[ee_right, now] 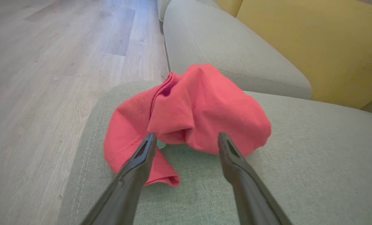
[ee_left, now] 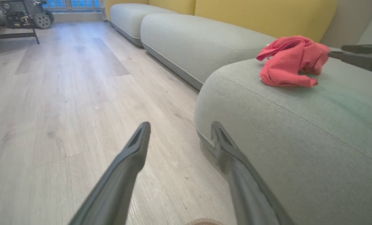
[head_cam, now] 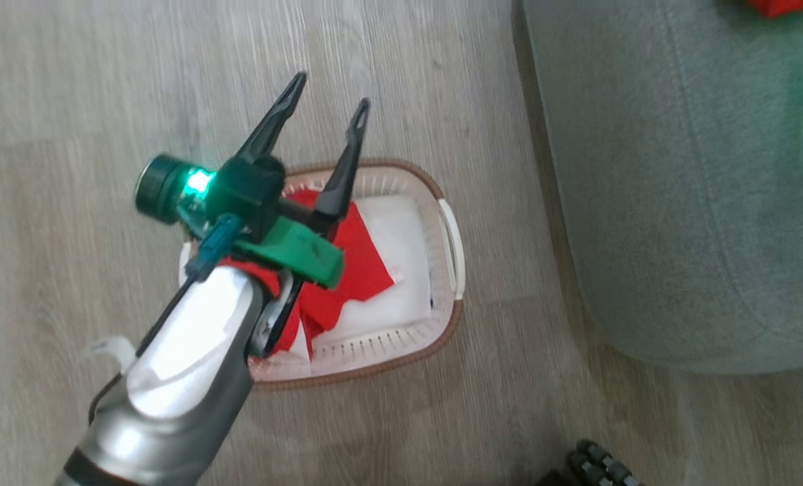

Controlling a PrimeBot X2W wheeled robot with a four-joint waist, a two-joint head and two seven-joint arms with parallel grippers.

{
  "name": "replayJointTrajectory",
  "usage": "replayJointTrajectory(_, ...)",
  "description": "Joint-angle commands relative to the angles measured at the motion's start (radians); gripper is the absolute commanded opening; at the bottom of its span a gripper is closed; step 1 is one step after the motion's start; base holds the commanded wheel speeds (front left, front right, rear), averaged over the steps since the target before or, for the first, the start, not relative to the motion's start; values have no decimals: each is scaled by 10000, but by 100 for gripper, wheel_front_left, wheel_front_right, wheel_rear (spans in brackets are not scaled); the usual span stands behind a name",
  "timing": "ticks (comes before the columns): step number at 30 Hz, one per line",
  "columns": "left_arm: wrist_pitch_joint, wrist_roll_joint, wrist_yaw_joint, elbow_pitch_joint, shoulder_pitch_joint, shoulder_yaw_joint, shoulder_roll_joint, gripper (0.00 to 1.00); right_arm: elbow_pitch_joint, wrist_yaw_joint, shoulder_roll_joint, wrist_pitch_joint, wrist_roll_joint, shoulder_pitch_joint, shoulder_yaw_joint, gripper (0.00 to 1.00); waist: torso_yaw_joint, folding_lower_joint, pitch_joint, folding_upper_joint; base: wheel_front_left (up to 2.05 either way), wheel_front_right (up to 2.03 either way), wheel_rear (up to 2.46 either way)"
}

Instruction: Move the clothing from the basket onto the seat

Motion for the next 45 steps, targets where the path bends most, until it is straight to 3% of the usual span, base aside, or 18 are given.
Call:
replayJointTrajectory(1, -139, -84, 78, -223, 158, 371, 218, 100, -427, -4, -253, -89, 139, 305, 156, 100, 123, 0, -433, 0, 0, 0, 0)
replayJointTrajectory(7, -472, -506, 389, 108, 1026, 754, 89, 100, -1321, -4, -350, -89, 727, 1366, 541, 100, 524, 0, -1790, 0, 0, 0, 0)
replayJointTrajectory(13, -603, -764, 709, 437, 2065, 1244, 6, 100, -2279, -4, -21, -89, 975, 2461, 813, 100, 1003, 0, -3105, 0, 0, 0, 0)
replayJointTrajectory(25, -619, -700, 1190, 170, 3983, 2696, -121, 100, -4033, -4, 2016, -89, 766, 4566, 627, 100, 1278, 0, -4762, 0, 0, 0, 0)
replayJointTrajectory(33, -619, -524, 1065, -15, 5201, 3356, -344, 100, -5078, -4, 3153, -89, -139, 6185, 812, 100, 1277, 0, -5288, 0, 0, 0, 0)
replayJointTrajectory(45, -620, -37, 782, -416, 6232, 3927, -685, 100, -5615, -4, 3320, -89, 136, 7464, 1000, 100, 1493, 0, -5553, 0, 0, 0, 0)
